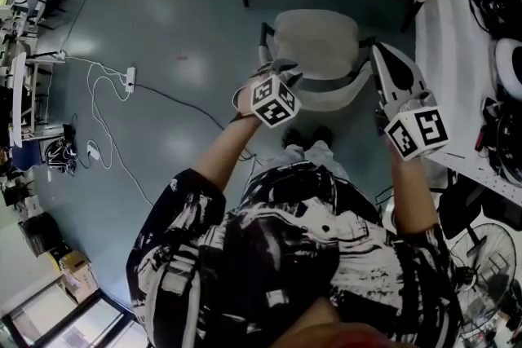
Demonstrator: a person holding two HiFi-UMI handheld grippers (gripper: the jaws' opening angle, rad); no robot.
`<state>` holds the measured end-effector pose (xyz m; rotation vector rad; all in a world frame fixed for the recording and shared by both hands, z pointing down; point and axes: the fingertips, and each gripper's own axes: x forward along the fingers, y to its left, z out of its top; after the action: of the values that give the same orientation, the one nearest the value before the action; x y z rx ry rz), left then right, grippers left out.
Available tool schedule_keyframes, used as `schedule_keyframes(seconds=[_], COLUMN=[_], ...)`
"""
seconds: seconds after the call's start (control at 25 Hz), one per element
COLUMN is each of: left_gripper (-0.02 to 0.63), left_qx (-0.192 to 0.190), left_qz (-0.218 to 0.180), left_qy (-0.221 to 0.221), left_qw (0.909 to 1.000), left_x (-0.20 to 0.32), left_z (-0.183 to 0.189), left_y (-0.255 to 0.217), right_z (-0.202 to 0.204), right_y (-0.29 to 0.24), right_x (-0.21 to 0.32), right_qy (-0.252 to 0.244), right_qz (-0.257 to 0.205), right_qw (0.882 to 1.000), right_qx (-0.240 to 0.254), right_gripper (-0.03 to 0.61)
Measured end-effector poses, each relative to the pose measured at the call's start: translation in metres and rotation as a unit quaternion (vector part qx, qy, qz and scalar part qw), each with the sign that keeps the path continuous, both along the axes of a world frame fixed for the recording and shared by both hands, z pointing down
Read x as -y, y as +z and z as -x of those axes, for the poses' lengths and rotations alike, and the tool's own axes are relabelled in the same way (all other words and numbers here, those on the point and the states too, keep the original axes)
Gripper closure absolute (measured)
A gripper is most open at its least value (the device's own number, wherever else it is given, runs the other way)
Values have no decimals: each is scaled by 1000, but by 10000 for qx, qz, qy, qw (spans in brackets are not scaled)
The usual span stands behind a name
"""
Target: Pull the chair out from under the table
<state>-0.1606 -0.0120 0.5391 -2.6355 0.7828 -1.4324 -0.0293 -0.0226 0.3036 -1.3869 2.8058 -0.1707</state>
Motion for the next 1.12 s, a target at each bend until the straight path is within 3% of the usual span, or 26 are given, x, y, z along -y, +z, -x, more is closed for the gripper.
schedule_keyframes(seconds=[0.08,0.2,0.36,0.52,0.88,1.12], left_gripper=[523,528,553,580,614,614], left_qx=[-743,-1767,-2360,-2967,-3281,-3259], left_qz=[-263,-740,-1601,-1853,-2154,-2344], left_qy=[-562,-978,-1039,-1144,-1430,-1422], left_qw=[9953,9766,9528,9298,9086,9047], left_x=[29,63,86,92,95,95], left_z=[9,13,14,10,27,22], left_y=[-57,-143,-237,-290,-322,-323], right_z=[-2,-2,5,10,13,10], right_y=[-9,-26,-51,-68,-82,-80], right_x=[1,5,13,21,43,58], right_qy=[8,1,-86,-146,-74,-1], right_qz=[-71,-225,-472,-644,-727,-716], right_qw=[10000,9997,9988,9978,9973,9974], right_qx=[15,36,32,43,37,40], right_gripper=[580,580,580,580,580,580])
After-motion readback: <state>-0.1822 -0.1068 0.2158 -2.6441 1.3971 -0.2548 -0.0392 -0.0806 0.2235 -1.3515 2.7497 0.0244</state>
